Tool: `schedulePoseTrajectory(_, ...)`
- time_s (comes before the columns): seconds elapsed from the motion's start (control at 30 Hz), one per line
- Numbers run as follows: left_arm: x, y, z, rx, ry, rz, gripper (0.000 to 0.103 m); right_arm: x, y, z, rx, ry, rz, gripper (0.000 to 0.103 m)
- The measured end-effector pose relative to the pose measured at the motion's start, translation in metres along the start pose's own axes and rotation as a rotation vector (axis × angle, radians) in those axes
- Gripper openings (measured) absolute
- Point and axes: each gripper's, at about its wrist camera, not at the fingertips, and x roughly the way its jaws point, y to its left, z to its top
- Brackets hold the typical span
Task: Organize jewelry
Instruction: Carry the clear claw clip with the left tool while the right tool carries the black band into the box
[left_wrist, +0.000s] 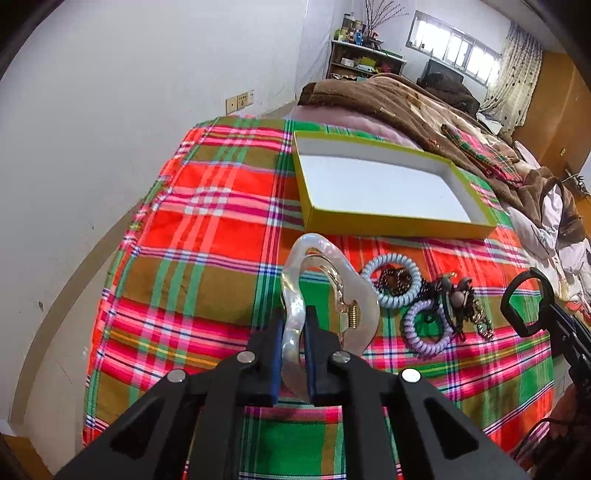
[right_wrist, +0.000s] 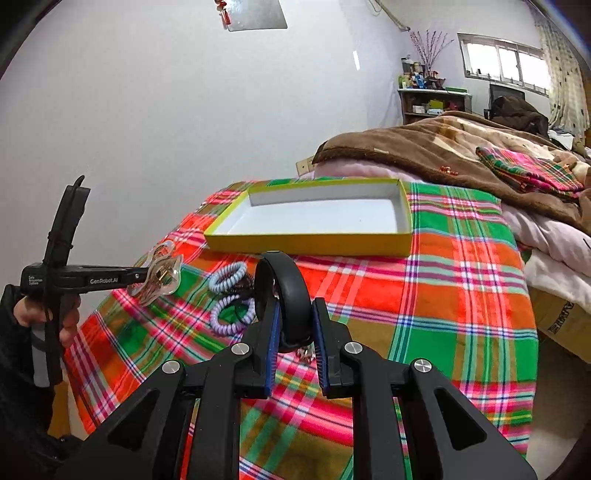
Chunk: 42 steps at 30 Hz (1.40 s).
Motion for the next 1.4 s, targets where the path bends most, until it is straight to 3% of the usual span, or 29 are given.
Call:
schedulePoseTrajectory(0.3,-0.01,-0.004,0.038,0.006,-0.055,-0.009,0.011,0.003,-0.008,0.039,-0.014,-0.049,-0.057,0.018)
schedulePoseTrajectory(0.63,0.007,-0.015,0.086,0.012,-0.085,-0.039,0.011,0.032,-0.03,0.085,-0.003,-0.079,-0.137,0.018)
schedulePoseTrajectory(1.07,0.06,-0.03,0.129,0.023,-0.063,-0.063,0.011,0.095,-0.064,0.117,0.012,-0.033,-0.204,0.018)
schedulePoseTrajectory(1.4,0.096,-0.039,0.14,0.03,-0.031,-0.083,0.011,0.139,-0.076,0.122,-0.005,0.023,-0.234,0.018)
